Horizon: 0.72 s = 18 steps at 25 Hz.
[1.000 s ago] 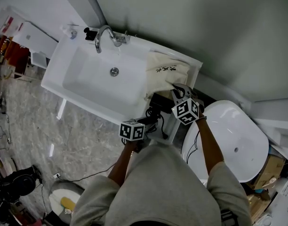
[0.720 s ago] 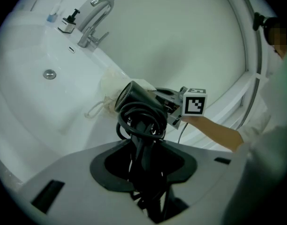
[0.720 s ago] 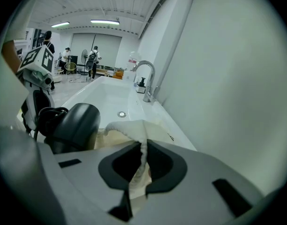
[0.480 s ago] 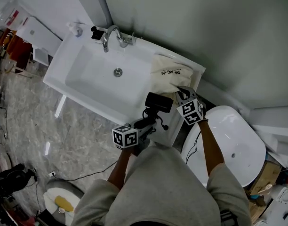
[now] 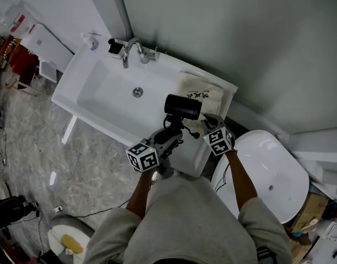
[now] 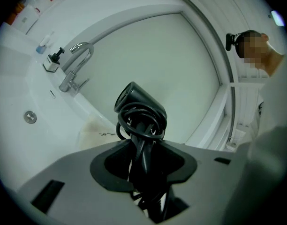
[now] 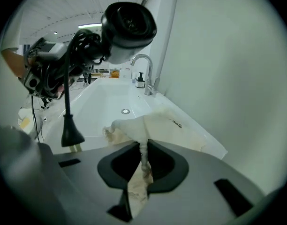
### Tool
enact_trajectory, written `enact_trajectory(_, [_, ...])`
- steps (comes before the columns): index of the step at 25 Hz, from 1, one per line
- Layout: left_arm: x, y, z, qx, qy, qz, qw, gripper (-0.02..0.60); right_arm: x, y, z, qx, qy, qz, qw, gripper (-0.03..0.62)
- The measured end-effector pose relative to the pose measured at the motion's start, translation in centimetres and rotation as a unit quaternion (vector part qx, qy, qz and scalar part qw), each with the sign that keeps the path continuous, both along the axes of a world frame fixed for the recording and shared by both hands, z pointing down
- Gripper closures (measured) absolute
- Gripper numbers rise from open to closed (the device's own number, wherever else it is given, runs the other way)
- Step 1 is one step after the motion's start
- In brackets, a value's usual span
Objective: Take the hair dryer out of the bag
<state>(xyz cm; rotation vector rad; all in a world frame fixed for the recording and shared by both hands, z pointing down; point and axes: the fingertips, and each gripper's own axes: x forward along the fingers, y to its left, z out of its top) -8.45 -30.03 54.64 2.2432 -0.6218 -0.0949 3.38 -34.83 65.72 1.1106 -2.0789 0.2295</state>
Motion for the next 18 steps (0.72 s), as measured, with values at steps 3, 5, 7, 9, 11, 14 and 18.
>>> enact_trajectory(3, [0.5,-1.8,-1.9,0.030,0.011,-0.005,0.9995,0.425,-0.2,0.5,0.9,-0.011,-0.010,0.010,1.000,0.508])
enact_trajectory(5, [0.9,-2.6,-3.2,0.051,0.010,-0.006,0.9986,0.425,-0.3,1.0,0.9,-0.017,-0.023,0.017,0.999,0.467])
enact_trajectory(7, [1.1,-3.2,-4.4,0.069,0.010,-0.005,0.9975,0.425,-0.3,1.6,0.3,-0.017,-0.039,0.029,0.999,0.432])
enact_trajectory(9, [1.5,-3.8,-5.3,0.081,0.014,-0.002,0.9966,0.425,0.0,1.9,-0.5,-0.013,-0.053,0.043,0.998,0.420])
enact_trajectory(11, [1.9,-4.5,-6.1,0.088,0.020,0.000,0.9959,0.425,0.3,2.0,-1.5,-0.005,-0.068,0.053,0.996,0.416])
enact_trajectory(14, [2.5,-5.4,-7.3,0.101,0.023,0.001,0.9947,0.425,0.8,2.2,-3.7,0.020,-0.092,0.066,0.993,0.418])
enact_trajectory(18, [3.2,-6.1,-8.7,0.118,0.030,0.001,0.9925,0.425,1.7,2.7,-7.3,0.054,-0.127,0.087,0.987,0.435])
